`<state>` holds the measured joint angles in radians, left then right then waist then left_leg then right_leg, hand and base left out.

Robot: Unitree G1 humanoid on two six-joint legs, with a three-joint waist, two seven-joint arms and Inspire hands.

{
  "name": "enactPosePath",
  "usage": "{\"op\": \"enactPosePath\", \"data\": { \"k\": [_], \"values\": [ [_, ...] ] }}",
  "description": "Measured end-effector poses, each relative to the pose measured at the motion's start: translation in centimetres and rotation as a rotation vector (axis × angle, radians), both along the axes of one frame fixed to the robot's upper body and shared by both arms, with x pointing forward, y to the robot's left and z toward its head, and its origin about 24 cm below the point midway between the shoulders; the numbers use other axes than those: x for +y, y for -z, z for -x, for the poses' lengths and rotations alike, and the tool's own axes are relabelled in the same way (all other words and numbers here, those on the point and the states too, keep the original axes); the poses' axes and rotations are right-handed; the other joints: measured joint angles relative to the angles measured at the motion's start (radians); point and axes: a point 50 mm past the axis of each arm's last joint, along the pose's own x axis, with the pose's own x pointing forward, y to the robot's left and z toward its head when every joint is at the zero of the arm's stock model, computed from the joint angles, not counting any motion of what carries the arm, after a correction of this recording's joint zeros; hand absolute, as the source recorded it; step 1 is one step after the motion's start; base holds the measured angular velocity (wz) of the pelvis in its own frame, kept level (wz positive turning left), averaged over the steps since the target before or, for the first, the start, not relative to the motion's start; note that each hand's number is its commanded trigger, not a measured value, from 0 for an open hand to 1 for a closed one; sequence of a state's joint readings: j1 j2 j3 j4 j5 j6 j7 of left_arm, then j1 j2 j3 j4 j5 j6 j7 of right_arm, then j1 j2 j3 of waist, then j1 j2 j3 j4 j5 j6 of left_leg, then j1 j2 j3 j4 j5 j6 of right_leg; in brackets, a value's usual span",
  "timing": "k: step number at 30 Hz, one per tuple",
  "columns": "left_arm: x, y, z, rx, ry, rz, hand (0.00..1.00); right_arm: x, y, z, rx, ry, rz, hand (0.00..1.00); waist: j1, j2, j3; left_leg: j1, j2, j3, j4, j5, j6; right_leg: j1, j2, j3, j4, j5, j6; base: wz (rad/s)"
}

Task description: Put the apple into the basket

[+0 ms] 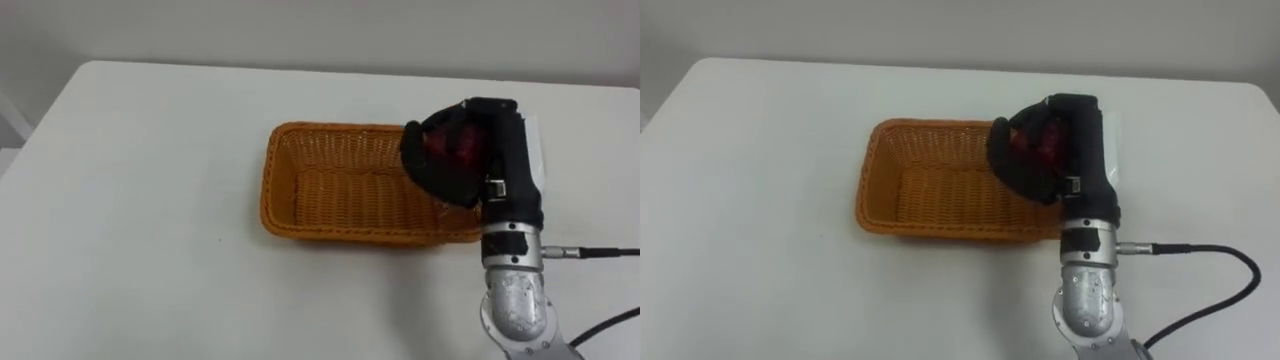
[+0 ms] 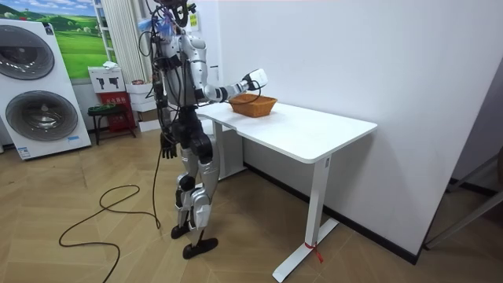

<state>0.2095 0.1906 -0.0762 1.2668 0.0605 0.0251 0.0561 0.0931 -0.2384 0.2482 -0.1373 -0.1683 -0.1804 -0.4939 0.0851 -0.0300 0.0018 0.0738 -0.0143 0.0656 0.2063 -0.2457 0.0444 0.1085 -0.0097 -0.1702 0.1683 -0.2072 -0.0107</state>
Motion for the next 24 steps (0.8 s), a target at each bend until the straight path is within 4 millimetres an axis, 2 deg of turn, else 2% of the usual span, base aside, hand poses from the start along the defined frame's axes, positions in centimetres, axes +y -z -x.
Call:
{"op": "enactPosePath", "data": {
  "k": [1, 2, 3, 5, 9, 12, 15, 19, 24],
  "values": [
    [0.0, 0.0, -0.2, -0.006, -0.003, -0.001, 0.0, -0.2, -0.2, -0.1, -0.005, 0.005, 0.009, 0.92, 0.001, -0.003, -0.0016, 0.0, 0.0, 0.001, -0.001, 0.0, 0.0, 0.0, 0.0, -0.001, 0.0, 0.0, 0.0, 0.09],
    [0.0, 0.0, -0.2, -0.009, -0.006, -0.002, 0.0, -0.3, -0.3, -0.2, -0.007, 0.01, 0.01, 0.15, 0.001, -0.003, -0.0016, -0.001, 0.0, 0.001, -0.002, 0.0, 0.0, 0.0, 0.0, -0.002, 0.0, 0.0, 0.0, 0.05],
    [0.1, -0.1, -0.3, -0.017, -0.014, -0.003, 0.0, -0.6, -0.5, -0.4, -0.015, 0.02, 0.013, 0.0, 0.002, -0.004, -0.0022, -0.002, 0.0, -0.001, -0.003, 0.001, 0.0, -0.001, 0.0, -0.003, 0.0, 0.0, 0.0, 0.04],
    [0.3, -0.1, -0.4, -0.019, -0.016, -0.009, 0.0, -1.0, -0.9, -0.7, -0.033, 0.037, 0.015, 0.0, 0.004, -0.007, -0.004, 0.003, 0.0, -0.001, -0.007, 0.001, -0.001, 0.0, 0.001, -0.002, 0.0, 0.0, 0.0, -0.02],
    [0.5, -0.2, -0.4, -0.035, -0.026, -0.012, 0.0, -2.1, -2.3, -1.5, -0.099, 0.098, 0.01, 0.0, 0.005, -0.027, -0.0018, 0.009, 0.0, -0.01, -0.01, 0.002, -0.001, 0.006, 0.004, -0.002, -0.003, 0.0, 0.0, 0.01],
    [0.5, -0.2, -0.4, -0.035, -0.03, -0.008, 0.0, -2.7, -3.0, -1.9, -0.13, 0.136, 0.007, 0.0, 0.003, -0.034, -0.0027, 0.018, -0.001, -0.014, -0.014, 0.002, -0.001, 0.016, 0.004, -0.004, -0.016, 0.0, 0.0, 0.03],
    [0.6, -0.2, -0.4, -0.033, -0.023, -0.004, 0.0, -3.0, -3.1, -1.9, -0.135, 0.151, 0.007, 0.0, 0.007, -0.034, -0.0027, 0.025, 0.0, -0.014, -0.018, 0.002, -0.001, 0.023, 0.004, -0.004, -0.019, 0.0, 0.0, 0.0],
    [0.5, -0.2, -0.4, -0.032, -0.02, 0.004, 0.0, -3.0, -3.0, -1.9, -0.131, 0.151, 0.009, 0.0, 0.006, -0.03, 0.0019, 0.025, 0.0, -0.013, -0.019, 0.002, -0.001, 0.026, 0.004, -0.002, -0.019, 0.0, 0.0, 0.0],
    [0.5, -0.2, -0.5, -0.03, -0.02, 0.005, 0.0, -2.9, -2.7, -1.8, -0.11, 0.149, 0.012, 0.0, 0.006, -0.027, 0.0035, 0.024, 0.0, -0.013, -0.019, 0.002, -0.001, 0.025, 0.004, -0.004, -0.019, 0.0, 0.0, 0.0]
  ]
}}
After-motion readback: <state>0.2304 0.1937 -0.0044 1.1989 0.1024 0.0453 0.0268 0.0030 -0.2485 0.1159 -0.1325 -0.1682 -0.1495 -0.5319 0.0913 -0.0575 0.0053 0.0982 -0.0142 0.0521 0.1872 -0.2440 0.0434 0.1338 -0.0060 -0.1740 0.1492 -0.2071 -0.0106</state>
